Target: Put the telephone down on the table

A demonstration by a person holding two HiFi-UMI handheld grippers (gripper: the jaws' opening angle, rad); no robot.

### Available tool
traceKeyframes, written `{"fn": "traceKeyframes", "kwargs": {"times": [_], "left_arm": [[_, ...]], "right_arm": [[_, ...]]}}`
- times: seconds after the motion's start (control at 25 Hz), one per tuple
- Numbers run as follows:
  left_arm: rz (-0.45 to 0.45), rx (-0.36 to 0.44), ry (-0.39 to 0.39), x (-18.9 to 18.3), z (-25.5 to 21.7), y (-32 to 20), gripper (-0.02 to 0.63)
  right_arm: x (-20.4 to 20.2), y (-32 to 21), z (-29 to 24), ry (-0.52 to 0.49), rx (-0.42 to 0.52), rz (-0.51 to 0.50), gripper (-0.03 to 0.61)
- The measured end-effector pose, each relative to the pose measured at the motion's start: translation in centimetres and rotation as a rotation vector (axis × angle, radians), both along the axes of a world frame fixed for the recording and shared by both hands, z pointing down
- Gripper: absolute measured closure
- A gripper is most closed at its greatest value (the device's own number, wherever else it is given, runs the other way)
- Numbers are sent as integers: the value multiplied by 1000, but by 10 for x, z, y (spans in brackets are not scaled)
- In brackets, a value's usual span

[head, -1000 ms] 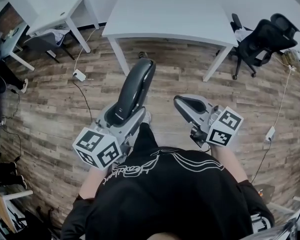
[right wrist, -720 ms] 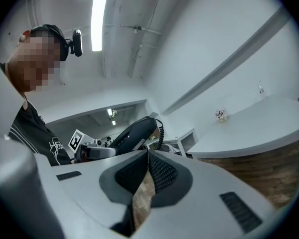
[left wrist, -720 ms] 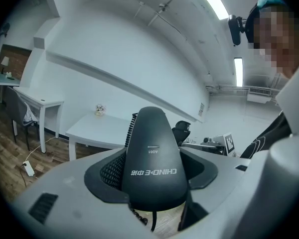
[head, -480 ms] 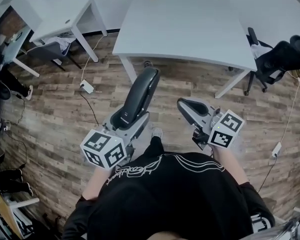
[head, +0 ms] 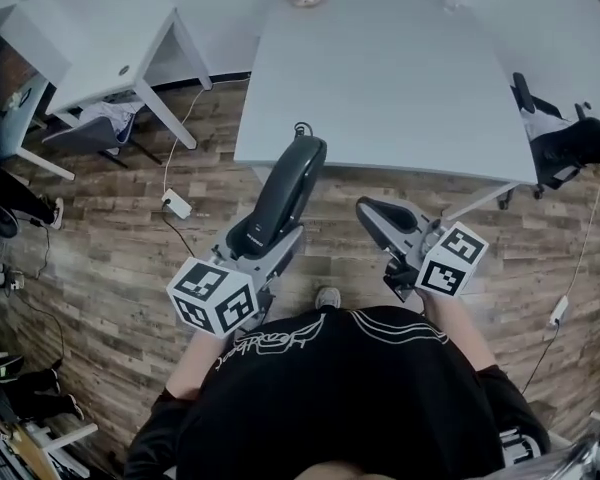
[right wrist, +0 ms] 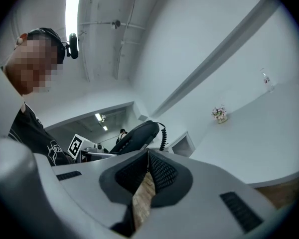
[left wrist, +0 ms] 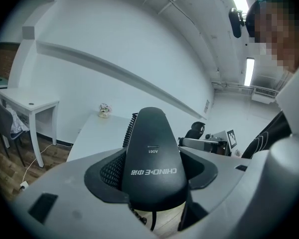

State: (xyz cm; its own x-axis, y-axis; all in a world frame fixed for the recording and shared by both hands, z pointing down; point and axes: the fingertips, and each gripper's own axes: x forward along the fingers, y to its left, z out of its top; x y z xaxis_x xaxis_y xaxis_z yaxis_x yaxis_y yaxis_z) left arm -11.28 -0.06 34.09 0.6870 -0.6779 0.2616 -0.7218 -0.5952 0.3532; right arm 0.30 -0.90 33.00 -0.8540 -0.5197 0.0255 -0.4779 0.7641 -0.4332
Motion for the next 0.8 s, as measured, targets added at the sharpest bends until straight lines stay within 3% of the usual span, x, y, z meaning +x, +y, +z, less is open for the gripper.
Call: {"fn": "traceKeyframes", "kwargs": {"times": [0.24, 0.48, 0.8], "left_arm": [[15, 1, 18, -6, 6, -40, 327], [-2, -4, 36, -6, 13, -48, 327], [-38, 0, 14, -4, 6, -103, 327]], "right_arm": [[-10, -27, 3, 37, -3, 10, 538], [-8, -31, 10, 46, -3, 2, 538], [-3, -92, 2, 28, 4, -29, 538]]}}
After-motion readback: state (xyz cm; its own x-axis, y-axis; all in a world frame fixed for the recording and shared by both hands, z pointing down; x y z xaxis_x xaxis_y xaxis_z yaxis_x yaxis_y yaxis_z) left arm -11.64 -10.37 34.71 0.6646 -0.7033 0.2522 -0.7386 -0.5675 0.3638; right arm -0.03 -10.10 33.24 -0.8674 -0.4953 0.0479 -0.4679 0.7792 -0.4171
